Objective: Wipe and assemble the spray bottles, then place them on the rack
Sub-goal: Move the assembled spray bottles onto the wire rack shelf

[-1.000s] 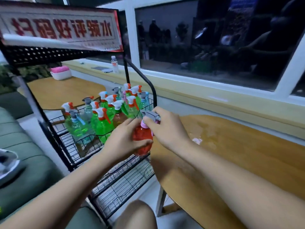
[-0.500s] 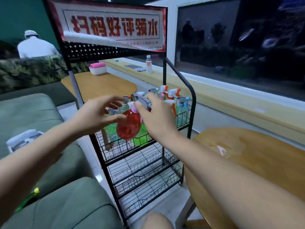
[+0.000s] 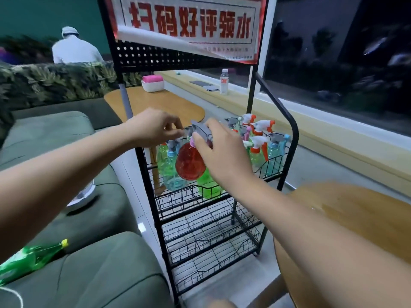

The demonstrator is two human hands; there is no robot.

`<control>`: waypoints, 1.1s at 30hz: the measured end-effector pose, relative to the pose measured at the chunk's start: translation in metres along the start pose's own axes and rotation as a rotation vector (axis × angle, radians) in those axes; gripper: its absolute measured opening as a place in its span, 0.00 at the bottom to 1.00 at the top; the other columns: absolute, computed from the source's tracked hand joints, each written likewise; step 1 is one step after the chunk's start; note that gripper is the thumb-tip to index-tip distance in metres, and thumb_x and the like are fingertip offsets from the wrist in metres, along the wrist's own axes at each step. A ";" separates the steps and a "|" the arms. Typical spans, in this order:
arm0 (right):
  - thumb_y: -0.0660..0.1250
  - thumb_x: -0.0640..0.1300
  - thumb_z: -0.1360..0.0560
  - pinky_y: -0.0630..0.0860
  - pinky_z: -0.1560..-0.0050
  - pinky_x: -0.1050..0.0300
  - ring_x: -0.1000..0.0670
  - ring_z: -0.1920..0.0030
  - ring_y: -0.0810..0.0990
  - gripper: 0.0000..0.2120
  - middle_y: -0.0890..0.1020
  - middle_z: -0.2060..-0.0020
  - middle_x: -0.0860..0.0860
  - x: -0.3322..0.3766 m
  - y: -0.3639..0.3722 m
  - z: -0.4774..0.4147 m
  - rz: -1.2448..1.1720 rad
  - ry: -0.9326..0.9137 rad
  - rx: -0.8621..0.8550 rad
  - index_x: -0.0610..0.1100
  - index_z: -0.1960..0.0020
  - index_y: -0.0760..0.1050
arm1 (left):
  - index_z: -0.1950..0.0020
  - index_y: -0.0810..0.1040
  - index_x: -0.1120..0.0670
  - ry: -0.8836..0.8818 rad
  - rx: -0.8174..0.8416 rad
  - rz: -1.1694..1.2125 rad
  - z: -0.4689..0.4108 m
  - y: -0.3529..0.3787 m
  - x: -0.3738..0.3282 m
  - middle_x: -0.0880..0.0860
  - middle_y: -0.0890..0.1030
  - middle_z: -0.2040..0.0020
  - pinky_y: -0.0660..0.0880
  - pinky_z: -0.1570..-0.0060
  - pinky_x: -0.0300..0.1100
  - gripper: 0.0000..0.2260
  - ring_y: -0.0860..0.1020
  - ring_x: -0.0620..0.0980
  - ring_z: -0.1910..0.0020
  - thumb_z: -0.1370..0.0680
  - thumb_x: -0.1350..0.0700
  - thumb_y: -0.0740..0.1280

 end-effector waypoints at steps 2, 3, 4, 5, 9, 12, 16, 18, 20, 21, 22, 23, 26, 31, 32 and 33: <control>0.64 0.52 0.15 0.65 0.60 0.49 0.46 0.56 0.73 0.10 0.72 0.61 0.55 0.004 0.004 -0.006 0.025 -0.029 0.030 0.46 0.49 0.71 | 0.41 0.84 0.46 -0.023 0.097 -0.064 -0.004 0.007 0.002 0.49 0.86 0.51 0.81 0.53 0.47 0.11 0.82 0.51 0.54 0.17 0.42 0.68; 0.64 0.52 0.15 0.67 0.60 0.48 0.45 0.56 0.74 0.10 0.72 0.61 0.55 0.006 0.006 -0.008 0.028 -0.042 0.043 0.46 0.49 0.71 | 0.40 0.84 0.46 -0.024 0.125 -0.091 -0.005 0.010 0.002 0.50 0.86 0.49 0.81 0.50 0.48 0.11 0.82 0.52 0.53 0.17 0.43 0.68; 0.65 0.52 0.15 0.69 0.60 0.47 0.45 0.56 0.74 0.10 0.73 0.61 0.55 0.007 0.008 -0.010 0.026 -0.057 0.053 0.46 0.48 0.71 | 0.39 0.84 0.47 -0.022 0.154 -0.114 -0.006 0.012 0.003 0.51 0.86 0.48 0.81 0.49 0.48 0.10 0.81 0.52 0.52 0.17 0.45 0.68; 0.65 0.52 0.15 0.71 0.59 0.47 0.44 0.57 0.74 0.10 0.73 0.61 0.54 0.009 0.011 -0.010 0.023 -0.075 0.057 0.46 0.48 0.72 | 0.40 0.84 0.48 -0.019 0.176 -0.133 -0.007 0.013 0.002 0.50 0.86 0.49 0.79 0.51 0.47 0.10 0.80 0.52 0.54 0.16 0.46 0.68; 0.64 0.51 0.14 0.70 0.58 0.47 0.47 0.56 0.74 0.08 0.76 0.57 0.52 0.005 0.026 0.000 0.006 -0.116 0.103 0.49 0.48 0.70 | 0.32 0.82 0.47 -0.021 0.237 -0.140 -0.016 0.021 0.003 0.50 0.86 0.45 0.75 0.49 0.45 0.14 0.78 0.51 0.53 0.17 0.48 0.68; 0.64 0.52 0.14 0.70 0.58 0.47 0.45 0.54 0.75 0.07 0.74 0.56 0.54 -0.006 0.046 0.009 0.035 -0.104 0.164 0.49 0.45 0.70 | 0.35 0.83 0.45 -0.047 0.232 -0.111 -0.024 0.024 0.010 0.48 0.86 0.48 0.73 0.53 0.45 0.12 0.79 0.51 0.54 0.16 0.45 0.67; 0.64 0.51 0.14 0.64 0.62 0.48 0.45 0.59 0.72 0.12 0.68 0.62 0.56 -0.017 0.061 0.005 0.075 -0.034 0.188 0.50 0.51 0.63 | 0.41 0.84 0.48 -0.030 0.214 -0.105 -0.030 0.027 0.011 0.48 0.84 0.51 0.71 0.56 0.44 0.12 0.79 0.52 0.53 0.16 0.43 0.67; 0.64 0.51 0.14 0.65 0.62 0.49 0.45 0.59 0.73 0.12 0.71 0.62 0.53 -0.023 0.065 -0.002 0.103 0.022 0.200 0.48 0.51 0.65 | 0.42 0.85 0.48 -0.017 0.204 -0.106 -0.031 0.029 0.012 0.47 0.84 0.51 0.70 0.57 0.43 0.08 0.79 0.51 0.52 0.17 0.47 0.69; 0.64 0.52 0.15 0.65 0.64 0.49 0.44 0.60 0.75 0.12 0.74 0.61 0.51 -0.029 0.070 -0.005 0.130 0.072 0.221 0.46 0.51 0.66 | 0.44 0.85 0.48 -0.019 0.206 -0.091 -0.031 0.030 0.011 0.43 0.81 0.56 0.69 0.61 0.40 0.06 0.79 0.50 0.52 0.18 0.49 0.71; 0.64 0.52 0.15 0.67 0.64 0.49 0.43 0.59 0.76 0.12 0.75 0.61 0.50 -0.031 0.074 -0.005 0.152 0.093 0.239 0.46 0.51 0.66 | 0.44 0.85 0.48 -0.014 0.207 -0.085 -0.031 0.030 0.010 0.40 0.79 0.58 0.68 0.63 0.39 0.05 0.79 0.49 0.53 0.18 0.49 0.71; 0.64 0.52 0.15 0.68 0.64 0.49 0.42 0.59 0.76 0.12 0.76 0.61 0.49 -0.034 0.079 -0.003 0.177 0.111 0.259 0.46 0.51 0.67 | 0.45 0.85 0.47 -0.007 0.209 -0.081 -0.032 0.030 0.009 0.39 0.78 0.59 0.68 0.63 0.38 0.05 0.78 0.48 0.53 0.18 0.49 0.72; 0.64 0.52 0.15 0.69 0.64 0.50 0.42 0.58 0.76 0.12 0.77 0.60 0.49 -0.036 0.083 -0.001 0.200 0.123 0.274 0.46 0.50 0.67 | 0.45 0.85 0.47 -0.003 0.211 -0.079 -0.032 0.029 0.009 0.39 0.78 0.59 0.68 0.63 0.38 0.05 0.78 0.48 0.53 0.18 0.49 0.72; 0.63 0.53 0.15 0.67 0.66 0.51 0.42 0.58 0.76 0.11 0.77 0.62 0.50 -0.037 0.089 0.003 0.253 0.118 0.275 0.47 0.49 0.67 | 0.45 0.85 0.46 -0.007 0.234 -0.066 -0.030 0.027 0.008 0.40 0.79 0.58 0.69 0.62 0.36 0.04 0.78 0.46 0.55 0.18 0.49 0.72; 0.62 0.52 0.16 0.69 0.63 0.51 0.39 0.57 0.76 0.09 0.78 0.60 0.47 -0.028 0.095 0.000 0.295 0.119 0.304 0.46 0.48 0.67 | 0.47 0.86 0.43 -0.029 0.309 -0.024 -0.025 0.025 0.009 0.40 0.86 0.55 0.72 0.59 0.38 0.03 0.82 0.41 0.54 0.19 0.47 0.73; 0.62 0.52 0.16 0.69 0.63 0.51 0.39 0.58 0.75 0.10 0.77 0.61 0.47 -0.027 0.095 0.000 0.295 0.134 0.310 0.47 0.49 0.66 | 0.47 0.86 0.43 -0.030 0.317 -0.022 -0.024 0.025 0.009 0.41 0.86 0.55 0.73 0.58 0.38 0.03 0.82 0.42 0.54 0.19 0.47 0.73; 0.62 0.52 0.16 0.69 0.62 0.51 0.40 0.58 0.75 0.10 0.76 0.62 0.48 -0.026 0.095 0.001 0.290 0.147 0.315 0.47 0.49 0.66 | 0.46 0.86 0.42 -0.031 0.328 -0.023 -0.023 0.025 0.008 0.41 0.86 0.55 0.75 0.56 0.39 0.04 0.83 0.42 0.53 0.19 0.47 0.72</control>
Point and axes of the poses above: each hand's wrist, its own z-axis away from the middle knuckle, its own y-axis out of the palm, x = y × z, the point moved 6 cm from there along -z, towards the middle knuckle
